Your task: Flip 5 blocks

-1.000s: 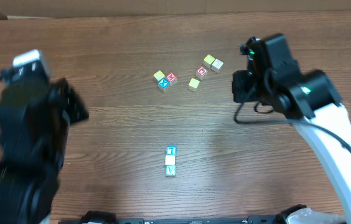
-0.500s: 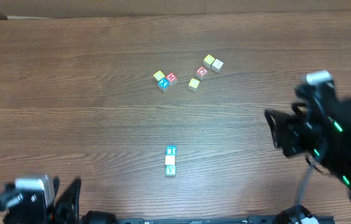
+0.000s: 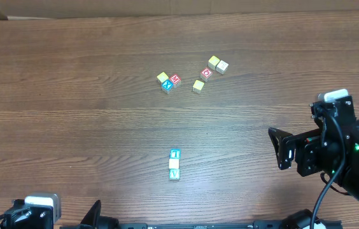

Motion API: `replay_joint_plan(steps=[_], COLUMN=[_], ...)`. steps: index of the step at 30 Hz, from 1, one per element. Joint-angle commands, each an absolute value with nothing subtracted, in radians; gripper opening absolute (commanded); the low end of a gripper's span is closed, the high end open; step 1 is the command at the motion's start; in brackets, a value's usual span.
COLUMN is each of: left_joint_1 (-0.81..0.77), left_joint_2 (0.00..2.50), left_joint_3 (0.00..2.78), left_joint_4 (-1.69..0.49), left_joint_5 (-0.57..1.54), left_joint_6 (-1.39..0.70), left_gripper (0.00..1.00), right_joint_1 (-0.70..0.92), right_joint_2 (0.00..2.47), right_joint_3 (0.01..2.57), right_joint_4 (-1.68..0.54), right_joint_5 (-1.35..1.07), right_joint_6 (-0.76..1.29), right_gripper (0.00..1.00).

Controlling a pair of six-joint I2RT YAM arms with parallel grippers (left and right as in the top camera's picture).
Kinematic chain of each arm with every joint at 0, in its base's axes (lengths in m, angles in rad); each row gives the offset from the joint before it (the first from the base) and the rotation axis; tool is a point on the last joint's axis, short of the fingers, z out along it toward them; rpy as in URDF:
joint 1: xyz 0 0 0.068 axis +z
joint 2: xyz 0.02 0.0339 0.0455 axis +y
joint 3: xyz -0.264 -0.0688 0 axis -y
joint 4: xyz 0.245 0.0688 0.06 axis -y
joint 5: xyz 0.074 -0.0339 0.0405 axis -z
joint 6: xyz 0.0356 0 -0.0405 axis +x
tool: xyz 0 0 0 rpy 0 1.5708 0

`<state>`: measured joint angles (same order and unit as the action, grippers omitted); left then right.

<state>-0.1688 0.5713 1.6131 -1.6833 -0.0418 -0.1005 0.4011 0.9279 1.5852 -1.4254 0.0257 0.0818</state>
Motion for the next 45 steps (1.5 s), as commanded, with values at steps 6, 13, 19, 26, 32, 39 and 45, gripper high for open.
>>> replay_joint_plan(steps=[6,13,19,26,32,39,45], left_joint_1=[-0.173,-0.173,-0.173,-0.173,-0.173,-0.173,-0.173], left_joint_2=[0.562,0.562,0.562,0.562,0.562,0.562,0.562], left_joint_3=[1.617,1.617,1.617,1.617,1.617,1.617,1.617], left_joint_4=[-1.681,-1.681,-1.681,-1.681,-1.681,-1.681,-1.681], left_joint_5=[-0.059,-0.059,-0.058,-0.059,-0.059,-0.059,-0.059], left_joint_6=[-0.085,-0.085,-0.085,-0.085,-0.085,-0.085,-0.085], left_gripper=[1.0,1.0,1.0,1.0,1.0,1.0,1.0], right_joint_1=[0.405,0.405,0.405,0.405,0.405,0.403,0.403], right_joint_2=[0.924,0.924,0.924,0.924,0.924,0.889,0.689], right_joint_3=[1.597,1.597,1.597,1.597,1.597,1.581,1.336], right_joint_4=[-1.47,-1.47,-1.47,-1.47,-1.47,-1.405,-1.031], right_joint_5=[0.022,0.022,0.022,0.022,0.022,0.037,0.02], right_joint_6=[0.081,0.081,0.081,0.081,0.081,0.077,0.077], right_gripper=[1.0,1.0,1.0,1.0,1.0,1.0,1.0])
